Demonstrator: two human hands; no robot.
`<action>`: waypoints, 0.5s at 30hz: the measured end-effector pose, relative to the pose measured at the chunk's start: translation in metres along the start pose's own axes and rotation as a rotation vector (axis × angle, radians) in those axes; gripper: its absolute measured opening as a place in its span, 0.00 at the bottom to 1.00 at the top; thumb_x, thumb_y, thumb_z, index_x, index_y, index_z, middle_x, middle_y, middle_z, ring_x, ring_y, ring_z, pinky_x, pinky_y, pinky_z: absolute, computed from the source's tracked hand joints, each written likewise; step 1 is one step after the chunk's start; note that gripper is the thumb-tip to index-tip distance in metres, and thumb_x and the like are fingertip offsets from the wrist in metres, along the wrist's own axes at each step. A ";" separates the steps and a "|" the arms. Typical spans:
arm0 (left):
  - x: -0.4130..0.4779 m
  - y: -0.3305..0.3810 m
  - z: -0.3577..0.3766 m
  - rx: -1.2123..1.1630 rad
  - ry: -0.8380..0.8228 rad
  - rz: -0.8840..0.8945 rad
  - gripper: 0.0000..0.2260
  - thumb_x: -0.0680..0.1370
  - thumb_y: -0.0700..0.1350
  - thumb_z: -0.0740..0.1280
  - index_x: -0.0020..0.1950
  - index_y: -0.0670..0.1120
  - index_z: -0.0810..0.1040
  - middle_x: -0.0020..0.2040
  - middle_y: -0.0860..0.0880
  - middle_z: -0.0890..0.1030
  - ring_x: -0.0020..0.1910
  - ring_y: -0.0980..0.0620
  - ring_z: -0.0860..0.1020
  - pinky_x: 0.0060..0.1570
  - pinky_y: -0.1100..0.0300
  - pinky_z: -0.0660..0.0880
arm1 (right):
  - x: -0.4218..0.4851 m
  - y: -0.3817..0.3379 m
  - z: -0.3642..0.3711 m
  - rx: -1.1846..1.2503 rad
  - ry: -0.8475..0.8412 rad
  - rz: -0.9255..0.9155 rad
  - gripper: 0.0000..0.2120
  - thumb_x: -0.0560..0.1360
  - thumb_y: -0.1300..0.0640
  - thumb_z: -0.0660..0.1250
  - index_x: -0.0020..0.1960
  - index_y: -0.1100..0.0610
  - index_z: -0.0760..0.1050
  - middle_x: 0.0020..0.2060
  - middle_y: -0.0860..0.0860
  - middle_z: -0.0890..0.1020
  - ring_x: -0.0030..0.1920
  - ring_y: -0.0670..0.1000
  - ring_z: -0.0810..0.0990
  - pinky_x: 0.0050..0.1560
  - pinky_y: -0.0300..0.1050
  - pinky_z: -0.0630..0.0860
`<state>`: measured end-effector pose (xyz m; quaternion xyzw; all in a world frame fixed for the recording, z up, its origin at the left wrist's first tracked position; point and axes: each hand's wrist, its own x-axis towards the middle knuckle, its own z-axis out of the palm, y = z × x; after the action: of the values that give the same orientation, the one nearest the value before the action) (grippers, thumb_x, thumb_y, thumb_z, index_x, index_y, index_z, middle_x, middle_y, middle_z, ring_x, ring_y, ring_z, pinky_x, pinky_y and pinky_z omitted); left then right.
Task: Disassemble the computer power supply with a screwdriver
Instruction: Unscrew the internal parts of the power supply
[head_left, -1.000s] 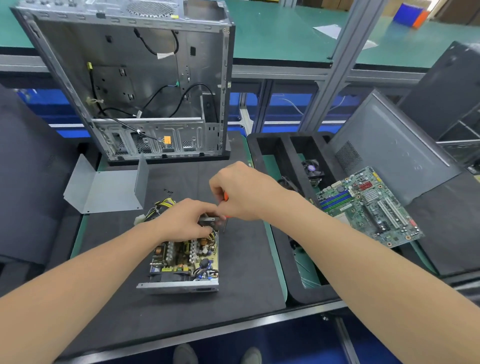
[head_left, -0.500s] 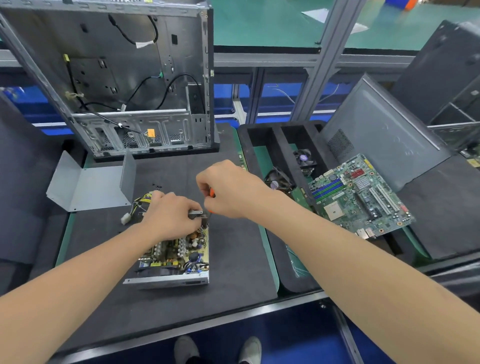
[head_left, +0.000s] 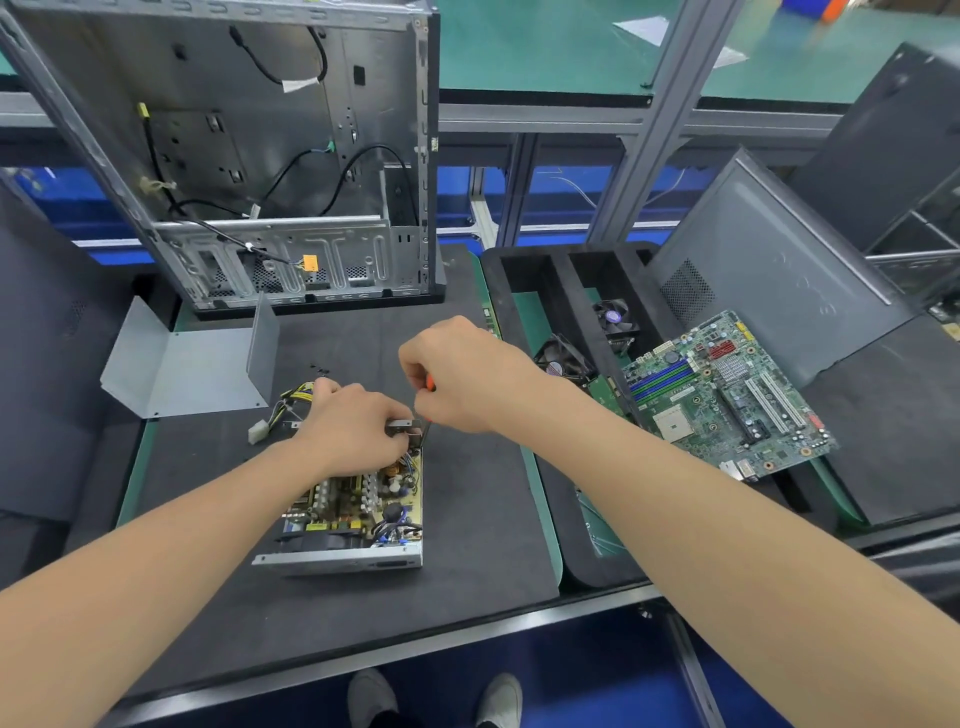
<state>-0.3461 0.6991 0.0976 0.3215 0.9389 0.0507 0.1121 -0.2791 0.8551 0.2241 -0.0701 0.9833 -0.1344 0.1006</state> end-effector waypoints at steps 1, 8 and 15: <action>0.000 0.000 0.000 -0.004 0.000 -0.001 0.13 0.73 0.56 0.57 0.38 0.53 0.78 0.29 0.53 0.76 0.42 0.53 0.73 0.48 0.50 0.57 | 0.000 0.000 -0.001 -0.001 -0.001 0.001 0.07 0.74 0.61 0.67 0.41 0.51 0.72 0.45 0.52 0.78 0.46 0.57 0.80 0.36 0.45 0.71; -0.001 0.001 -0.001 0.007 0.015 0.000 0.11 0.76 0.55 0.60 0.39 0.55 0.79 0.31 0.54 0.76 0.44 0.51 0.72 0.48 0.50 0.57 | 0.000 -0.001 0.000 0.012 -0.018 -0.001 0.05 0.75 0.59 0.67 0.42 0.52 0.73 0.45 0.52 0.78 0.47 0.57 0.80 0.37 0.45 0.71; 0.000 0.000 0.001 -0.006 0.038 -0.002 0.11 0.76 0.53 0.61 0.34 0.56 0.74 0.29 0.54 0.75 0.39 0.56 0.69 0.48 0.50 0.57 | 0.001 -0.002 0.002 0.033 -0.027 0.015 0.05 0.75 0.59 0.68 0.42 0.52 0.73 0.46 0.53 0.79 0.46 0.58 0.81 0.36 0.44 0.70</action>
<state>-0.3457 0.6989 0.0966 0.3191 0.9411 0.0595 0.0951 -0.2799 0.8521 0.2229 -0.0631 0.9800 -0.1489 0.1158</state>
